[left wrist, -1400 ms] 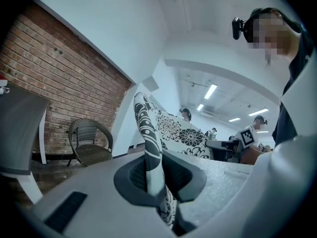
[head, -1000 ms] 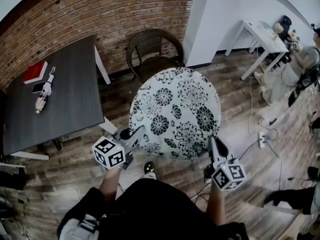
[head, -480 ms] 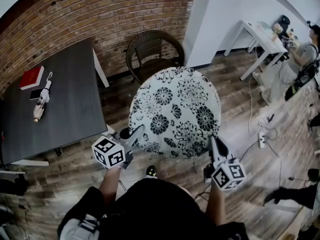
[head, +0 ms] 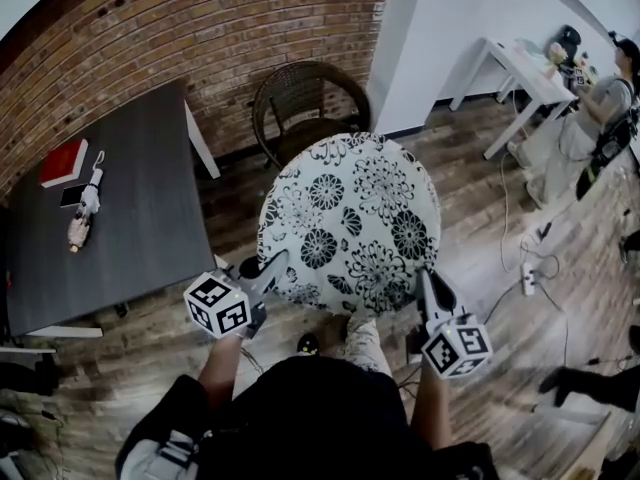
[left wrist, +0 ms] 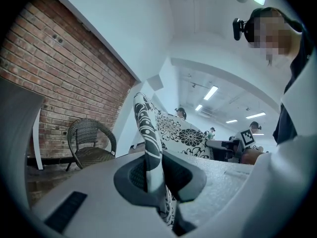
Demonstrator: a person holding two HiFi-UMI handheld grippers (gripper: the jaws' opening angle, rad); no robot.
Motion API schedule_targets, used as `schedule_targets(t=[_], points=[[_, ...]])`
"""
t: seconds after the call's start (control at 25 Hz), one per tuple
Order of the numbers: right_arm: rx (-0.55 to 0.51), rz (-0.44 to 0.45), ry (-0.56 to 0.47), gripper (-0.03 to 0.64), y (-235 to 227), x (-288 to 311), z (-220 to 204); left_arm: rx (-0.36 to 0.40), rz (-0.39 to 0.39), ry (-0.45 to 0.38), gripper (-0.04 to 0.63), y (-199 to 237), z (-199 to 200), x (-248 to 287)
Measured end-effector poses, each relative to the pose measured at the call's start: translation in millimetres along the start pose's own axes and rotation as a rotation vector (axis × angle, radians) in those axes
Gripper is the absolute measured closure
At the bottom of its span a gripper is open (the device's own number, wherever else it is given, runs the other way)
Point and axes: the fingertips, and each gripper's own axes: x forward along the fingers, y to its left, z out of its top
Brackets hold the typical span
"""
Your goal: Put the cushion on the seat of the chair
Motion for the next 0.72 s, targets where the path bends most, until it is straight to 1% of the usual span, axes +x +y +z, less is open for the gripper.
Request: schedule_targets(t=[0.12,0.24,0.36,0.56,0.72], points=[[0.005,0.023,-0.006,0.594,-7.2,9.3,3.8,0.006,0.025,-0.013,0.584,1.5,1.6,2.0],[0.0,0.066,-0.018,0.594,-13.3,19.9,5.3,0.019,0.06,-0.033,0.584,0.5,-0.8,3.6],[-0.003,0.112,-0.035,0.594,-19.9,26.7,1.1,0.034,0.099,-0.059,0.584,-0.2,-8.1,3.6],[-0.01,0.175,-0.061,0.594,-34.8,37.1,-10.2,0.074,0.142,-0.095,0.584,-4.0,-20.5,11.3],[-0.018,0.214,-0.058,0.594,-40.1,56.6,-3.6,0.072,0.182,-0.114,0.584,1.4,-16.1,17.3]])
